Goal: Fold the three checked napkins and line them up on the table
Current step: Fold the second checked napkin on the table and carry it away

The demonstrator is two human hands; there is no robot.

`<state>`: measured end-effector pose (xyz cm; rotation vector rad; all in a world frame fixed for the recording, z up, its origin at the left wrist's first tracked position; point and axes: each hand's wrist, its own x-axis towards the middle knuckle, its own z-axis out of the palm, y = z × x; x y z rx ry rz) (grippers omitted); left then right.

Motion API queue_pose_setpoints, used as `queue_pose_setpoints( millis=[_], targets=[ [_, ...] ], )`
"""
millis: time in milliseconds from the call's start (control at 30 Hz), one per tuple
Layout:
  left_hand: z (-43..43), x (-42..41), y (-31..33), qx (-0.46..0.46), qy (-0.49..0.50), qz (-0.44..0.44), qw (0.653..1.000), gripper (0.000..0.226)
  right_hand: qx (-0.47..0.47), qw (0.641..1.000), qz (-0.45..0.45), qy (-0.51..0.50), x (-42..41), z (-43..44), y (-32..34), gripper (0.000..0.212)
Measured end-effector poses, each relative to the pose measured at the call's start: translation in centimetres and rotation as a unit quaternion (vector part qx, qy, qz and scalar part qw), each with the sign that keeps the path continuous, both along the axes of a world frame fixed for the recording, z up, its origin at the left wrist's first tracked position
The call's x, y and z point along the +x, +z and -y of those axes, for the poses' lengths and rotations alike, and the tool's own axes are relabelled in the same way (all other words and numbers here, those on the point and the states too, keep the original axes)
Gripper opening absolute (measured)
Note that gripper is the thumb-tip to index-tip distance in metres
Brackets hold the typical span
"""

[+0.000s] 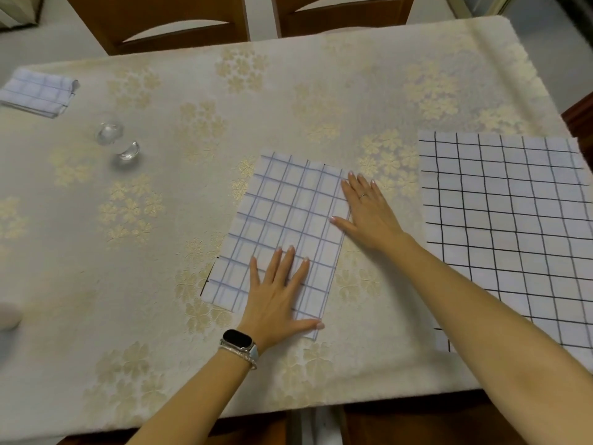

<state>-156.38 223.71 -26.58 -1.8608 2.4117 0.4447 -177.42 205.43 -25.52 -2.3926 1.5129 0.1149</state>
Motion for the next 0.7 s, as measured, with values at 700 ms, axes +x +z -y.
queue_pose_setpoints(
  millis=[700],
  targets=[
    [-5.1, 4.8, 1.7, -0.06, -0.042, -0.092, 0.993, 0.055, 0.004, 0.977, 0.156, 0.145, 0.1, -18.4, 0.2, 0.049]
  ],
)
